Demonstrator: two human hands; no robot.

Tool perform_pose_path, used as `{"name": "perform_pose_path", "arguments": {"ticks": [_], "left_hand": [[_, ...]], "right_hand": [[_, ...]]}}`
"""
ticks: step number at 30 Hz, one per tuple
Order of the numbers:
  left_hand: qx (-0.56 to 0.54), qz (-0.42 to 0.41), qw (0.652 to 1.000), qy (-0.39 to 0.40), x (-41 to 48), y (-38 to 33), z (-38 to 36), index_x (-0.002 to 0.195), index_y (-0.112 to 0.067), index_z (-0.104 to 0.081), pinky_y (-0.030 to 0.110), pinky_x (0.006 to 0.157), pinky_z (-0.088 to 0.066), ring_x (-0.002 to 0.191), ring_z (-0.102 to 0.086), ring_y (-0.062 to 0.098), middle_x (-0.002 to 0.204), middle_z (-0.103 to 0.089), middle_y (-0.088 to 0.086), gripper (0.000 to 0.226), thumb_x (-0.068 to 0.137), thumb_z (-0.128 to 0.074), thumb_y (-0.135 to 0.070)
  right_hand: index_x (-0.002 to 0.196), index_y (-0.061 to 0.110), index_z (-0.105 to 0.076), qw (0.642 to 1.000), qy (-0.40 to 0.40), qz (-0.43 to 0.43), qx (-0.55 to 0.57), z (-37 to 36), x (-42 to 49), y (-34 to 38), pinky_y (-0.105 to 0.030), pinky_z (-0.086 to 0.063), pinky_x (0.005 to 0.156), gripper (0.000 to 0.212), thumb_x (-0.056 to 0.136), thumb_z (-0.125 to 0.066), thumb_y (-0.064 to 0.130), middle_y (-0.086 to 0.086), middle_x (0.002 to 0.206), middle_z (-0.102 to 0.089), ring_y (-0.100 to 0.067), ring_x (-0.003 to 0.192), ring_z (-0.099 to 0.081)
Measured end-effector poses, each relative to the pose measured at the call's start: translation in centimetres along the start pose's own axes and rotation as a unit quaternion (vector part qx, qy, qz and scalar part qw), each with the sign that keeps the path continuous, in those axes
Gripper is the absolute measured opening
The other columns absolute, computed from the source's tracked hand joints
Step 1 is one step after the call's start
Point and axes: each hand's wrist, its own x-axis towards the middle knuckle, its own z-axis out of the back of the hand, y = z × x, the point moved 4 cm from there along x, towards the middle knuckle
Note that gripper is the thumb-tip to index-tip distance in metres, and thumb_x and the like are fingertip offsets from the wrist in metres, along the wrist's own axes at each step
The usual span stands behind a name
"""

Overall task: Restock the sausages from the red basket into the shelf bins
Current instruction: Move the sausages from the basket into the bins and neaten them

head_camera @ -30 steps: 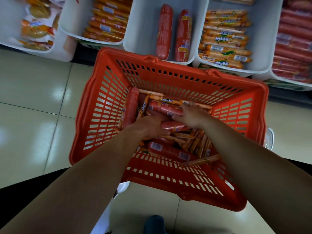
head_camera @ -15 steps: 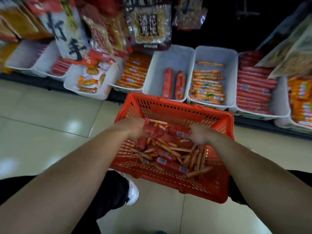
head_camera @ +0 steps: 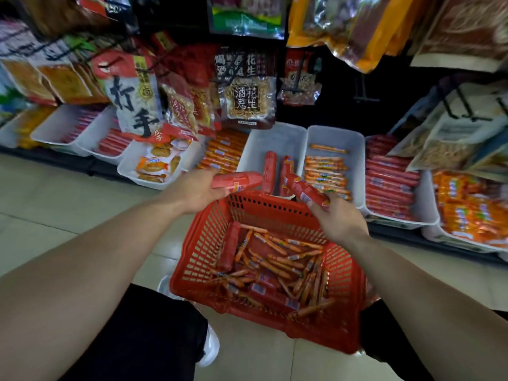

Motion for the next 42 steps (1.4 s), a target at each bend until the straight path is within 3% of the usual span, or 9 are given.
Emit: {"name": "perform_pose_path", "arguments": {"ticks": [3,7,11,16,19,25,29,36,42], "left_hand": [[-0.011,0.024,1.0,-0.015,2.5,0.3,0.0,0.112,-0.021,-0.059,0.041,0.081,-0.053,0.09,-0.063,0.024,0.096,-0.065,0.003,0.033,0.092,-0.061,-0.047],[-0.017,0.062,0.998,-0.026,5.0,2.0,-1.1,0.115,-0.023,-0.059,0.045,0.087,-0.051,0.093,-0.062,0.026,0.097,-0.065,0.004,0.036,0.091,-0.059,-0.05],[-0.035,0.098,0.994,-0.025,7.0,4.3,-2.6,0.115,-0.022,-0.061,0.044,0.092,-0.049,0.095,-0.063,0.027,0.098,-0.068,0.004,0.036,0.092,-0.059,-0.049],[-0.054,0.141,0.987,-0.062,9.8,4.5,-4.2,0.115,-0.014,-0.057,0.038,0.08,-0.051,0.091,-0.064,0.03,0.104,-0.067,0.008,0.039,0.094,-0.058,-0.047],[0.018,0.139,0.986,-0.086,11.6,2.6,-4.9,0.118,-0.006,-0.052,0.036,0.075,-0.041,0.101,-0.063,0.035,0.112,-0.062,0.013,0.041,0.098,-0.053,-0.042],[-0.008,0.122,0.987,-0.102,15.6,-0.2,-6.9,0.123,-0.001,-0.047,0.044,0.081,-0.05,0.103,-0.063,0.042,0.119,-0.059,0.021,0.046,0.1,-0.05,-0.04],[0.027,0.134,0.989,-0.047,16.2,-1.1,-10.0,0.13,-0.001,-0.041,0.046,0.081,-0.052,0.106,-0.062,0.041,0.128,-0.047,0.021,0.05,0.101,-0.045,-0.042],[0.049,0.102,0.993,0.012,13.7,-0.4,-6.9,0.137,-0.012,-0.047,0.043,0.09,-0.052,0.117,-0.057,0.031,0.132,-0.054,0.01,0.049,0.098,-0.051,-0.043],[0.027,0.077,0.995,0.049,5.8,0.8,-6.3,0.103,-0.017,-0.065,0.037,0.08,-0.054,0.095,-0.064,0.025,0.106,-0.067,0.004,0.027,0.092,-0.052,-0.037]], "right_hand": [[0.128,0.02,-0.055,0.999,0.002,-0.042,0.014,-1.5,3.5,0.3,-0.042,-0.052,0.078,0.073,0.087,-0.042,0.079,-0.011,0.109,-0.07,-0.038,0.102,-0.065],[0.115,0.015,-0.055,0.997,0.001,-0.07,0.017,-4.0,8.7,1.8,-0.04,-0.048,0.074,0.061,0.091,-0.048,0.071,-0.013,0.109,-0.069,-0.037,0.099,-0.065],[0.124,0.011,-0.05,0.994,-0.029,-0.099,0.027,-6.2,13.4,3.7,-0.044,-0.051,0.078,0.057,0.095,-0.049,0.061,-0.017,0.115,-0.067,-0.04,0.104,-0.065],[0.129,0.01,-0.049,0.999,0.0,-0.041,-0.027,-9.3,13.9,3.7,-0.046,-0.051,0.082,0.042,0.096,-0.05,0.035,-0.021,0.119,-0.062,-0.043,0.106,-0.062],[0.129,0.015,-0.055,0.998,0.035,0.009,-0.053,-11.1,12.8,2.8,-0.044,-0.049,0.089,0.04,0.092,-0.054,0.029,-0.014,0.122,-0.062,-0.039,0.116,-0.055],[0.127,0.018,-0.059,0.997,0.037,0.034,-0.064,-11.9,12.6,1.7,-0.041,-0.047,0.092,0.035,0.095,-0.051,0.031,-0.007,0.122,-0.061,-0.032,0.122,-0.046],[0.125,0.019,-0.061,0.997,0.039,0.03,-0.061,-12.1,12.7,1.7,-0.04,-0.047,0.092,0.033,0.094,-0.053,0.03,-0.005,0.122,-0.06,-0.029,0.122,-0.046],[0.124,0.016,-0.061,0.997,0.055,0.042,-0.045,-10.6,11.1,2.8,-0.041,-0.047,0.097,0.033,0.093,-0.053,0.027,-0.008,0.122,-0.057,-0.031,0.122,-0.047],[0.127,0.021,-0.061,0.995,0.064,0.054,-0.06,-7.8,6.9,2.6,-0.043,-0.048,0.098,0.037,0.093,-0.053,0.03,-0.008,0.131,-0.054,-0.033,0.123,-0.049]]}}
